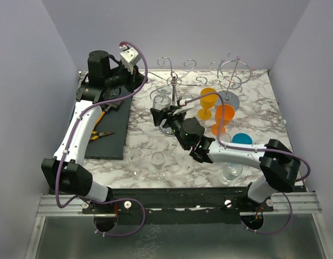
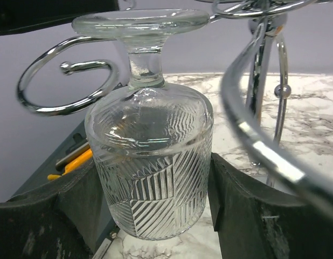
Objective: Place the wine glass upside down on the wine glass rack
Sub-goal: Turn the wine glass upside down at the wine rack.
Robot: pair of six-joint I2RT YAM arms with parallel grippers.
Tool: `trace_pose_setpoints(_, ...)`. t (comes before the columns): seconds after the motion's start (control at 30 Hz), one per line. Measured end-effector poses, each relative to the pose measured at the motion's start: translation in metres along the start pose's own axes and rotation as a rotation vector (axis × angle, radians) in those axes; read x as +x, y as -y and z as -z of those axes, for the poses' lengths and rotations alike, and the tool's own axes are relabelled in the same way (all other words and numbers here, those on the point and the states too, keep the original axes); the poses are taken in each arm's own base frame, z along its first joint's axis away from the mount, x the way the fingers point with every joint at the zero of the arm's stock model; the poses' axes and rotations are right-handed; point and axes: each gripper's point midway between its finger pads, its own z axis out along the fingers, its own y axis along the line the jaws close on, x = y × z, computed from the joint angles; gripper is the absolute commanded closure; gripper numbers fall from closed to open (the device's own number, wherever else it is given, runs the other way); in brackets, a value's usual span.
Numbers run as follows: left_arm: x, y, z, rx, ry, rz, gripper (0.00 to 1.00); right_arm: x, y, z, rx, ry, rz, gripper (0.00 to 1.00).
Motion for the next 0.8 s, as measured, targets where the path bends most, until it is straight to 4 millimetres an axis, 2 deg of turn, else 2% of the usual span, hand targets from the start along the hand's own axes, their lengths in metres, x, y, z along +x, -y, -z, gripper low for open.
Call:
trace_pose_setpoints(0.1, 0.0, 0.0, 0.0, 0.0, 0.0, 0.008, 1.0, 0.0, -0.008, 0.005, -0.019, 0.002, 0.011, 0.98)
trace_pose_setpoints(0.3, 0.002, 0.004, 0.002, -0.001, 0.0, 0.03, 1.0, -0.007, -0.008, 0.007, -0.018, 0.014, 0.029, 0.99)
trace_pose_setpoints(0.47, 0.002, 0.008, 0.007, -0.001, 0.002, 0.041, 1.0, -0.013, -0.012, 0.002, -0.016, 0.024, 0.049, 0.99)
trace_pose_setpoints(0.8, 0.001, 0.009, 0.008, -0.004, 0.0, 0.049, 1.0, -0.011, -0.016, -0.005, -0.023, 0.017, 0.069, 0.99)
